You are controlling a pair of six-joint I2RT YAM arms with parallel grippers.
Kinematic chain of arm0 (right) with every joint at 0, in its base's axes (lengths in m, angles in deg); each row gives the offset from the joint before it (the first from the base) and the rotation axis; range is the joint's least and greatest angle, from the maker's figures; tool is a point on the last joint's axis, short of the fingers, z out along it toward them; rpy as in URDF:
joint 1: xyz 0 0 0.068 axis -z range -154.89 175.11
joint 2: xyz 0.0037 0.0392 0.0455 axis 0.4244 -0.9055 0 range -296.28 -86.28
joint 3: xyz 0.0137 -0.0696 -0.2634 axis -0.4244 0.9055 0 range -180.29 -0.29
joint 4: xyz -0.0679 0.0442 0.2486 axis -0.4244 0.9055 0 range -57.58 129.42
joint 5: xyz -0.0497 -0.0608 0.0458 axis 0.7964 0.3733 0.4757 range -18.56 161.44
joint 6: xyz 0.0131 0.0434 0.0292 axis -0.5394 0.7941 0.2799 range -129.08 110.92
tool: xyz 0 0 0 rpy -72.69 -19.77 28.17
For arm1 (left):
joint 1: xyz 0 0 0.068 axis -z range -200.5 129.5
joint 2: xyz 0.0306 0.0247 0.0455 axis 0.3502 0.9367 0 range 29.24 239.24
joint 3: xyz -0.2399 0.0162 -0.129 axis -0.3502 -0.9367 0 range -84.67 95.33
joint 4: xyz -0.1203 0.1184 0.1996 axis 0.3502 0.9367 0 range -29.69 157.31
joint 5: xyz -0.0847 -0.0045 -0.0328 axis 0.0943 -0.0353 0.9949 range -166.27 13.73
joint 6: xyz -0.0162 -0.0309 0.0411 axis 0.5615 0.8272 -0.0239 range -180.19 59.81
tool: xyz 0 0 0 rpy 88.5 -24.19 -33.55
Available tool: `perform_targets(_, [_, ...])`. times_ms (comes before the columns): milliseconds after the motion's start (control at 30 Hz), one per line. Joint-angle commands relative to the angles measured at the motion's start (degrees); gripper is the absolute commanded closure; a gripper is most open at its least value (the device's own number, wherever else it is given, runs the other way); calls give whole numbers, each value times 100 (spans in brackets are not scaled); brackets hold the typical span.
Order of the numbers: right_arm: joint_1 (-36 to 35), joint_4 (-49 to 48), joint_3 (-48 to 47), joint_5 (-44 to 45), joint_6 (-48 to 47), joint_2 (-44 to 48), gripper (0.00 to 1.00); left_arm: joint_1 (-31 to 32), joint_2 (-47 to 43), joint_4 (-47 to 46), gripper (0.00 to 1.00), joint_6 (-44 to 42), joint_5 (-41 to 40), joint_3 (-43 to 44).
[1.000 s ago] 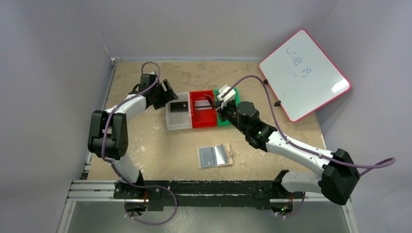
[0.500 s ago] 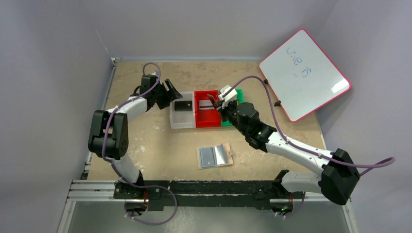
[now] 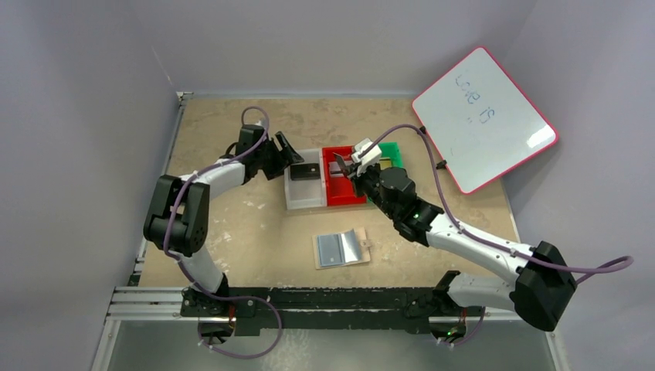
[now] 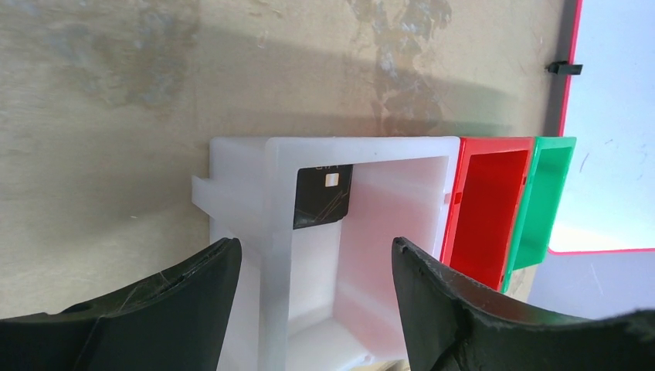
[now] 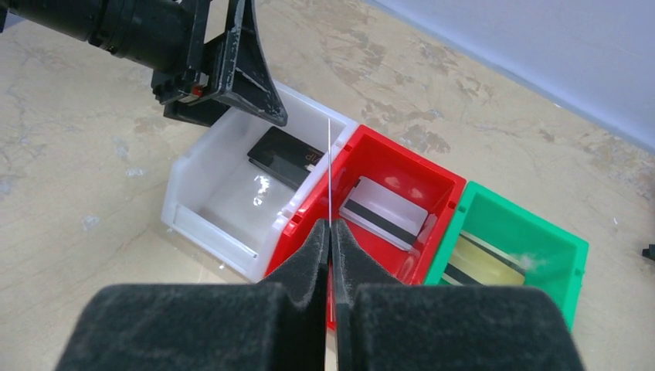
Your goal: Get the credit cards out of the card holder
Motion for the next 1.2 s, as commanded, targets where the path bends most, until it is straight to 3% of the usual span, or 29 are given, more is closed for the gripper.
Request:
perform_targets(0, [25,-260,76,163,119,245,100,286,-319,-523,30,314,-81,-63])
perform_targets(467, [25,-136,240,71,26,472,100,583,-487,-305,29,322,-533,-66])
perform_targets(700, [25,24,40,-761,-802,179,100,566,-1392,747,24,-81,-1831,68])
perform_targets(1167, [22,719,-1501,-1127,-2717,-1737,100,102,-3697,3061,22,-781,-5195,-182])
